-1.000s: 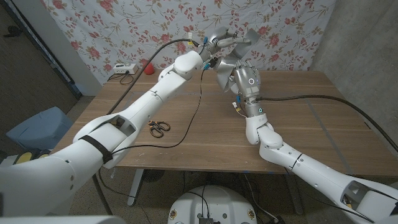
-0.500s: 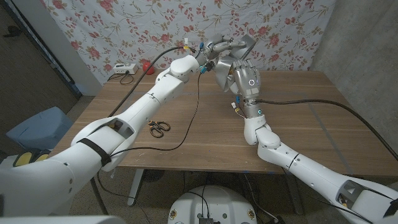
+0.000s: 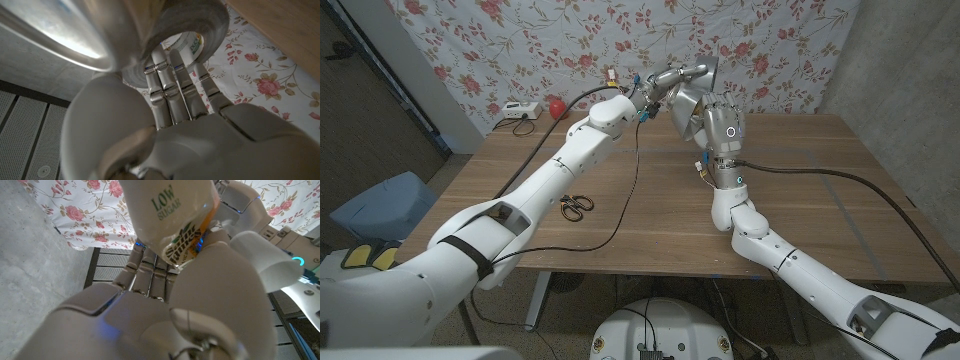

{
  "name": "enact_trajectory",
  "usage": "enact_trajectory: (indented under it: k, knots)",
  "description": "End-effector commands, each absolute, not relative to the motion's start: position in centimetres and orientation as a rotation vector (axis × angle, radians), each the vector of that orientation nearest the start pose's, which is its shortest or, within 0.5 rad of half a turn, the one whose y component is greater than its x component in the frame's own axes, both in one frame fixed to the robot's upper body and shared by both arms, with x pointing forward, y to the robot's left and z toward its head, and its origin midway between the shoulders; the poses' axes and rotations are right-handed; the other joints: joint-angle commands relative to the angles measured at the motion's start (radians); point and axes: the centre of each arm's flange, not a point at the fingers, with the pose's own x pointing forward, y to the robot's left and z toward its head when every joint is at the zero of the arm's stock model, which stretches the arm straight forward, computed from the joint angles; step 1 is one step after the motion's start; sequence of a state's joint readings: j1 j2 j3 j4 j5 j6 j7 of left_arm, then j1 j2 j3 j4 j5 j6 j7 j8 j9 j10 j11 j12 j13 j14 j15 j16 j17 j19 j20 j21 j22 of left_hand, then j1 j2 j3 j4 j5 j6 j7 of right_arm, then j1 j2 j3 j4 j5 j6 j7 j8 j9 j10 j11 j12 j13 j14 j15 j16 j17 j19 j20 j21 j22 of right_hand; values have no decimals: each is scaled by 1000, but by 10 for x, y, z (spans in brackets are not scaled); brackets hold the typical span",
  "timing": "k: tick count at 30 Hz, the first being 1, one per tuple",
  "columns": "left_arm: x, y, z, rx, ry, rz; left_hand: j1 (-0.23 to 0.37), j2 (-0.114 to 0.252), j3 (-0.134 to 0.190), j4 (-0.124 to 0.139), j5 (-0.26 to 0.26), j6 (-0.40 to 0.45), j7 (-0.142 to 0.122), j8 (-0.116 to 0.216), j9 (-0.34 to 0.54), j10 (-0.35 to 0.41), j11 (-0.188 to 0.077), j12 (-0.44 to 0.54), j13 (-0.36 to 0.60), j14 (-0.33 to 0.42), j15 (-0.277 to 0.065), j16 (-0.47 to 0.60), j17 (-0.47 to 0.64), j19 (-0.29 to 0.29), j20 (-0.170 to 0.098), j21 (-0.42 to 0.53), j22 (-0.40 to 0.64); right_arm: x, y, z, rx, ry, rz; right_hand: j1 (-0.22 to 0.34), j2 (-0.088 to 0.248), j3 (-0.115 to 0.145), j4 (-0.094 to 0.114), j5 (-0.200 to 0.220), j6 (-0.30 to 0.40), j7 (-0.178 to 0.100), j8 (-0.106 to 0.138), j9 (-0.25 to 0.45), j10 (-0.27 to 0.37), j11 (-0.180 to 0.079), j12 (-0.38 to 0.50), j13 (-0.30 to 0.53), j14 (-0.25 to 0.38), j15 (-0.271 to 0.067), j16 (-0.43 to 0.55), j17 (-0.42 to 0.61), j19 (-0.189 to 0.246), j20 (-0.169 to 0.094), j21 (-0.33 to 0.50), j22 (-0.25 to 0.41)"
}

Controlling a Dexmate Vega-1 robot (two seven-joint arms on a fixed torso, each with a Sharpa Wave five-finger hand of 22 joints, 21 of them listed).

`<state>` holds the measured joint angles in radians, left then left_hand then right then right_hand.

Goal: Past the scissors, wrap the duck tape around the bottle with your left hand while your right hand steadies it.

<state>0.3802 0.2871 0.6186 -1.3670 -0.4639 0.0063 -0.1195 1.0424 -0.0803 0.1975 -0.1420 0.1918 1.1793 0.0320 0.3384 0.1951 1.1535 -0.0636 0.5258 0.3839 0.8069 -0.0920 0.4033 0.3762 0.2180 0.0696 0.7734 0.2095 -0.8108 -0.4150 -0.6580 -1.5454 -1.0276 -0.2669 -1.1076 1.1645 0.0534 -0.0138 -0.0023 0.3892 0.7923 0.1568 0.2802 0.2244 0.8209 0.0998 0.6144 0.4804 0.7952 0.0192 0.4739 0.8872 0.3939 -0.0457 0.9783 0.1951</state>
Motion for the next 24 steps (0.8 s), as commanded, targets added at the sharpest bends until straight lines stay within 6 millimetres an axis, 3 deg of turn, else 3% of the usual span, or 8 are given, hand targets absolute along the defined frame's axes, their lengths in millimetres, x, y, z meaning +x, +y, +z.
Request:
enact_trajectory:
  k: [1, 3, 5, 7, 9, 11, 18, 24]
  knots:
    - [621, 58, 178, 338, -647, -621, -20, 194, -54, 106, -18, -74, 26, -60, -2, 43, -59, -69, -37, 15, -89, -29, -37, -17, 21, 24, 6, 537, -142, 20, -1060, -1414, -921, 81, 81, -6, 9, 6, 319, -311, -3, 3, 202, -199, 4, 24, 110, -246, -6, 3, -1, -99, 9, 3]
    - [623, 57, 178, 359, -632, -659, -119, 190, -81, 150, -14, -161, 66, -110, -4, -58, -6, -131, -52, -14, -31, -59, -54, -53, 46, 32, 12, 537, -141, 20, -1056, -1412, -921, 81, 81, -8, 9, 7, 319, -310, -3, 3, 201, -201, 3, 25, 111, -246, -6, 3, -2, -99, 9, 3]
    - [625, 55, 180, 430, -644, -692, -212, 190, -110, 196, -15, -206, 91, -132, -5, -94, 20, -147, -43, -26, -11, -70, -55, -73, 59, 40, 18, 538, -141, 20, -1055, -1416, -914, 81, 81, -9, 10, 8, 319, -311, -3, 4, 201, -199, 2, 25, 111, -246, -7, 4, -2, -100, 10, 3]
    - [626, 54, 183, 481, -648, -706, -273, 181, -129, 216, -11, -310, 91, -158, -4, -192, 78, -192, -35, -81, 52, -98, -57, -133, 100, 41, 30, 538, -140, 20, -1055, -1417, -913, 82, 82, -10, 10, 9, 320, -311, -4, 4, 202, -203, 2, 26, 111, -246, -8, 4, -2, -100, 10, 2]
    - [628, 51, 190, 608, -673, -753, -361, 165, -163, 247, -6, -420, 103, -158, -2, -325, 120, -247, -21, -177, 98, -136, -53, -203, 125, 46, 52, 538, -139, 21, -1052, -1419, -911, 82, 82, -12, 10, 10, 321, -311, -4, 4, 200, -204, 0, 27, 111, -246, -9, 5, -2, -100, 11, 2]
    - [630, 50, 192, 643, -685, -774, -409, 139, -191, 255, 0, -532, 82, -162, -1, -428, 127, -283, -9, -268, 122, -169, -49, -260, 134, 47, 67, 538, -139, 22, -1050, -1419, -913, 83, 82, -13, 11, 11, 321, -311, -5, 4, 201, -203, 0, 26, 111, -246, -10, 6, -2, -100, 12, 2]
    - [652, 50, 206, 805, -720, -958, -582, 49, -321, 284, 55, -841, 69, -161, 0, -762, 193, -330, 17, -600, 207, -214, -27, -452, 140, 12, 89, 541, -136, 26, -1037, -1419, -903, 84, 84, -19, 13, 15, 321, -311, -7, 5, 206, -202, -2, 26, 112, -246, -13, 8, -3, -101, 14, 2]
    - [661, 53, 214, 939, -696, -938, -575, 35, -357, 266, 101, -957, 50, -157, 1, -907, 160, -334, 15, -728, 217, -214, -25, -530, 140, -18, 87, 543, -136, 30, -1035, -1418, -899, 86, 85, -23, 14, 17, 322, -311, -8, 7, 206, -199, -4, 27, 113, -245, -15, 10, -4, -102, 16, 2]
